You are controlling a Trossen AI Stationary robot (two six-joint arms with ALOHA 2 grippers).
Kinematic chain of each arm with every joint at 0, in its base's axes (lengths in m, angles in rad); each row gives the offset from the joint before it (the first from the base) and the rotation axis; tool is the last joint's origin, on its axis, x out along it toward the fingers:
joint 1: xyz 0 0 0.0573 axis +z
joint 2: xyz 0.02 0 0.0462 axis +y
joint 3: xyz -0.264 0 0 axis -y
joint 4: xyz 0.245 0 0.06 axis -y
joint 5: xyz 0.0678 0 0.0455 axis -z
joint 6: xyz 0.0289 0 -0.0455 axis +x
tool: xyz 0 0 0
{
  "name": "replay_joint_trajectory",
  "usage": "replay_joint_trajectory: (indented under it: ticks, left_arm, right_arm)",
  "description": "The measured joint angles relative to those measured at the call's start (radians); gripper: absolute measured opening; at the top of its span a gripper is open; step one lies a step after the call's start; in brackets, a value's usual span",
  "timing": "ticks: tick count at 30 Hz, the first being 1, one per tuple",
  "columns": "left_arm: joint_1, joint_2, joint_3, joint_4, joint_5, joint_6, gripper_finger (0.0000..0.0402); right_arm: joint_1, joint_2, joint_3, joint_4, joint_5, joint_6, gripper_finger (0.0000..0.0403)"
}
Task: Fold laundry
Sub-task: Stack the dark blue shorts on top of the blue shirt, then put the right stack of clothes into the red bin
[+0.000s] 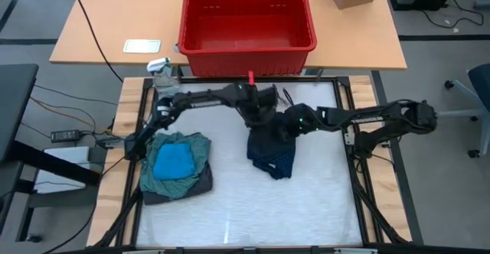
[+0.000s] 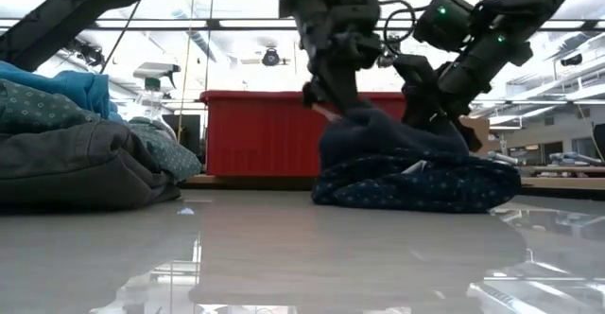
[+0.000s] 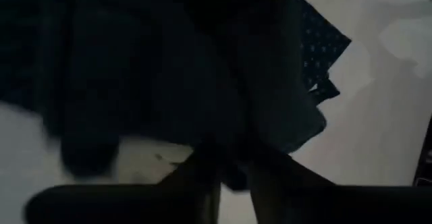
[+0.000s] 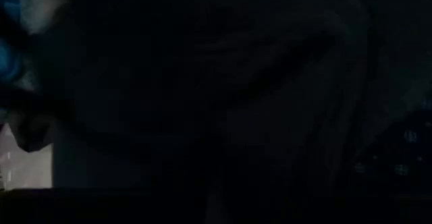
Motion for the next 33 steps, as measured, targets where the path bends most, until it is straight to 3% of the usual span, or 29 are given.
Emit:
replay_joint_trajectory:
  ticks: [7, 10, 13, 21, 27, 33]
  left_arm:
    - [0.073, -0.063, 0.0, -0.096, -0.006, 0.072, 0.0153]
    - [0.107, -0.094, 0.0, -0.113, -0.01, 0.11, 0.0184]
    - [0.161, -0.142, 0.0, -0.101, -0.084, 0.145, 0.0201]
    - [0.392, -0.279, 0.001, 0.216, -0.345, 0.267, 0.0194]
    - [0.535, -0.246, 0.001, 0.408, -0.352, 0.23, 0.0177]
    - [0.579, -0.162, 0.0, 0.436, -0.345, 0.247, 0.0171]
  right_arm:
    - [-0.042, -0.123, 0.043, -0.055, -0.033, 0.008, 0.0239]
    - [-0.064, -0.177, 0.053, -0.057, -0.033, 0.035, 0.0256]
    - [-0.08, -0.221, 0.053, -0.059, -0.028, 0.083, 0.0258]
    - [-0.047, -0.25, 0.052, -0.066, -0.011, 0.19, 0.0245]
    - [0.006, -0.25, 0.052, -0.074, 0.037, 0.244, 0.0244]
    - [0.052, -0.249, 0.052, -0.076, 0.071, 0.293, 0.0244]
